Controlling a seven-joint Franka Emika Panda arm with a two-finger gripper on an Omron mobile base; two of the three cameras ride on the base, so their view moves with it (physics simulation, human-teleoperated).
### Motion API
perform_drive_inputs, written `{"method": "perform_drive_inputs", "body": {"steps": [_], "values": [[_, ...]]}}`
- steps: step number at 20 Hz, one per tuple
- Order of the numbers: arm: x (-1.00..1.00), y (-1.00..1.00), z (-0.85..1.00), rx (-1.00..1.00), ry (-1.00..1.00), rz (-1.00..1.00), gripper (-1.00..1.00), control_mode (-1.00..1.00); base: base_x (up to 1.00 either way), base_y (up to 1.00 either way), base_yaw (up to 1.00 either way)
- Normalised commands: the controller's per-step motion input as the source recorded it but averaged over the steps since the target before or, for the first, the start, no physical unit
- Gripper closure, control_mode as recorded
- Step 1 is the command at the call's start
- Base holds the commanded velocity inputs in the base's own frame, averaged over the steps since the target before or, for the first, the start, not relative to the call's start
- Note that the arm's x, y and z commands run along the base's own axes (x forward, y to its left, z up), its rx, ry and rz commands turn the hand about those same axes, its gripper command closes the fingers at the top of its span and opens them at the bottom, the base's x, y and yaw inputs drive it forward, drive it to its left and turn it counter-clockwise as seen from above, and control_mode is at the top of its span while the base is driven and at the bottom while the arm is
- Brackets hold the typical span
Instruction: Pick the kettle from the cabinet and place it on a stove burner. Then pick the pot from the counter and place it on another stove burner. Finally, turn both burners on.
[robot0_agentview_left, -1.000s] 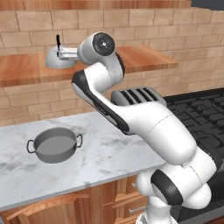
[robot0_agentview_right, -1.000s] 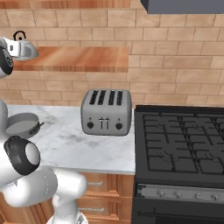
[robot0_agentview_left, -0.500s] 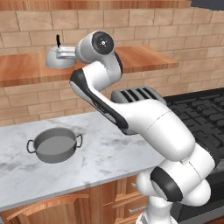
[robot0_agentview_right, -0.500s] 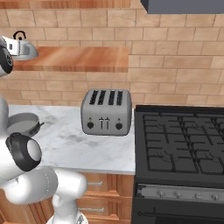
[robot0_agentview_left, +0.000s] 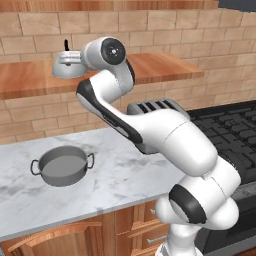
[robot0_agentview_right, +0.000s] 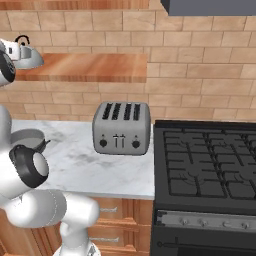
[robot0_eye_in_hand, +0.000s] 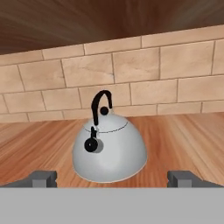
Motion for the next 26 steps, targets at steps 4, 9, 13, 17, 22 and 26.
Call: {"method": "perform_drive_inputs", "body": {"steps": [4,9,13,17,22,26], "values": [[0.02,0.30,0.13,0.00,-0.05,0.00,-1.00,-1.00,0.00,0.00,0.00],[0.12,0.15,0.00,0.00,0.00,0.00,-1.00,-1.00,0.00,0.00,0.00],[0.07,0.00,0.00,0.00,0.00,0.00,-1.00,-1.00,0.00,0.00,0.00],[0.03,0.02,0.00,0.00,0.00,0.00,-1.00,-1.00,0.00,0.00,0.00],[0.03,0.00,0.00,0.00,0.00,0.00,-1.00,-1.00,0.00,0.00,0.00],[0.07,0.00,0.00,0.00,0.00,0.00,-1.00,-1.00,0.00,0.00,0.00]]}}
